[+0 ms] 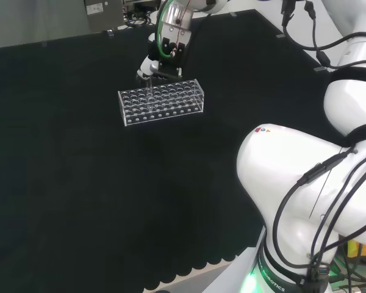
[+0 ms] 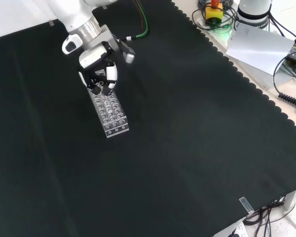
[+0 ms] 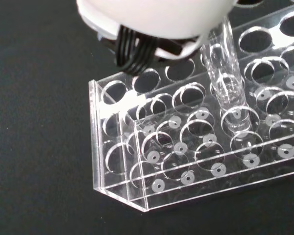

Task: Put the test tube back in the rack.

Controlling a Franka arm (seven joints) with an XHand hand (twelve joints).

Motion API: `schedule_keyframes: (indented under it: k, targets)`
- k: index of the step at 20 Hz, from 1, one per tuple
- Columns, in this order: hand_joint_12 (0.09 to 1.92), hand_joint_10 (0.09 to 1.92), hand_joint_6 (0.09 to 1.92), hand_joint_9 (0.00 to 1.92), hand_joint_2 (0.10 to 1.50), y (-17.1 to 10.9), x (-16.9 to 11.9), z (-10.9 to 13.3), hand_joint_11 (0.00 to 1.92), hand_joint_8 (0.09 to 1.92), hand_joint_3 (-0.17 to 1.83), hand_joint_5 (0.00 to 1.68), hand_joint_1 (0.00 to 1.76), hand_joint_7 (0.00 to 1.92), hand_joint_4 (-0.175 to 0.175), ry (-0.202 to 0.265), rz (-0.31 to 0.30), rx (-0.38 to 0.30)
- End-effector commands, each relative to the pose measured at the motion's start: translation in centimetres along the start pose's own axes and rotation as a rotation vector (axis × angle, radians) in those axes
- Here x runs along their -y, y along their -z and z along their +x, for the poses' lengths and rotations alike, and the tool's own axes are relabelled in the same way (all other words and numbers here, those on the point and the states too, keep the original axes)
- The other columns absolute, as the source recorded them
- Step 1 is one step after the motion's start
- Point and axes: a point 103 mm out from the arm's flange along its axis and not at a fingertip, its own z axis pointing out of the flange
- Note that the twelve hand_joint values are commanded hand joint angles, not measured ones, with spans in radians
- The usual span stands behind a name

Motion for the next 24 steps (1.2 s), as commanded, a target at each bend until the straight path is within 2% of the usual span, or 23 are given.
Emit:
schedule_keyframes:
  k: [1,9,12,15,18,24]
  targets:
    - [0.90,0.71,0.46,1.63,0.61,-1.3,-0.2,-0.2,1.31,0.49,0.68,1.39,1.23,1.73,-0.175,-0.003,0.024,0.013]
    - [0.90,0.71,0.46,1.63,0.61,-1.6,-0.4,-0.1,1.31,0.49,0.68,1.39,1.23,1.73,-0.175,-0.007,0.035,0.015]
    - [0.90,0.71,0.46,1.63,0.61,-1.6,-0.7,-0.4,1.31,0.49,0.68,1.39,1.23,1.73,-0.175,-0.003,0.091,-0.021]
    - [0.99,0.74,0.52,1.55,0.62,-1.3,-0.9,-0.8,1.29,0.49,0.67,1.35,1.22,1.67,-0.175,0.014,0.136,-0.047]
    - [1.13,0.79,0.62,1.43,0.70,-1.3,-0.7,-0.8,1.23,0.51,0.57,1.27,1.21,1.57,-0.175,0.018,0.132,-0.027]
    - [1.22,0.84,0.64,1.32,0.78,-0.6,-0.4,-0.4,1.13,0.59,0.44,1.23,1.20,1.43,-0.175,0.026,0.124,-0.045]
